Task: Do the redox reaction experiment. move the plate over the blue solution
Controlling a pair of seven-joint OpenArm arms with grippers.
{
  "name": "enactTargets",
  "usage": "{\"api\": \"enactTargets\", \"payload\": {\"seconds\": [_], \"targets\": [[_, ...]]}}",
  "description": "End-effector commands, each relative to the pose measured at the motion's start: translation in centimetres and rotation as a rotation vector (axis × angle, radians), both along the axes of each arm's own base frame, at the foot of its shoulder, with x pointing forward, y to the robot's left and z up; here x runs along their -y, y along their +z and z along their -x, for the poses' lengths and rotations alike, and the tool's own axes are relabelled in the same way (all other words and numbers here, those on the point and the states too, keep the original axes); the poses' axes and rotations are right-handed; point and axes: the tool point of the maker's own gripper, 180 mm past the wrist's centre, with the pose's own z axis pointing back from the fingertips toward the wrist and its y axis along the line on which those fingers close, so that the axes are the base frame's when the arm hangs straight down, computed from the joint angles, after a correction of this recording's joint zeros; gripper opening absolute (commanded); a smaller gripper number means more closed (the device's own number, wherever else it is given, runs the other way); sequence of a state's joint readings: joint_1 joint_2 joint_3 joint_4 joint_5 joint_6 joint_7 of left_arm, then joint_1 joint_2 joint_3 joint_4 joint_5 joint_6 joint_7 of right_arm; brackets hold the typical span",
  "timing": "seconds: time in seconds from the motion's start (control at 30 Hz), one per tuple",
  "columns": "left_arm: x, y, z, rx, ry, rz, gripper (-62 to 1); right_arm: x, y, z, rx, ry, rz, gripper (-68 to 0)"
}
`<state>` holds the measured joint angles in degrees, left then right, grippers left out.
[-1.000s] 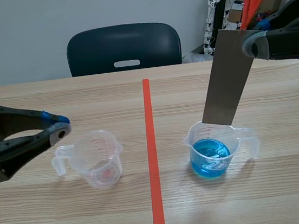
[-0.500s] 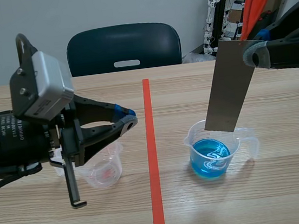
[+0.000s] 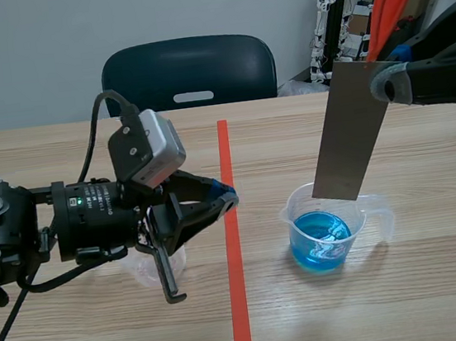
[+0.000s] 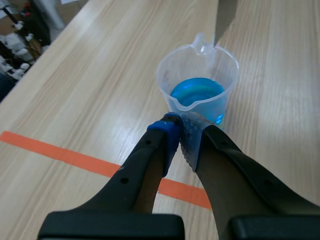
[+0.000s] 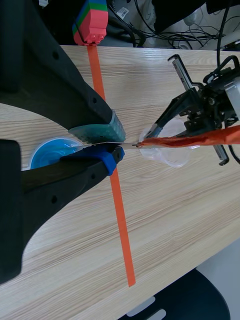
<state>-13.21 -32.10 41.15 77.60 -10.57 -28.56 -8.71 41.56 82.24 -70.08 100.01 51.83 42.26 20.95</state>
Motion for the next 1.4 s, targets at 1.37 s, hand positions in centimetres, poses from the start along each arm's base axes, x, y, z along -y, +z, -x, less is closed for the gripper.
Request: {"api": "enactTargets", "payload": {"seconds": [1.37], "targets": [[3.1,2.1,0.0,0.012,-0.047,0.094,-56.9,1.0,2.1,-0.3,0.046,-0.020,-0.042,-66.9]]}}
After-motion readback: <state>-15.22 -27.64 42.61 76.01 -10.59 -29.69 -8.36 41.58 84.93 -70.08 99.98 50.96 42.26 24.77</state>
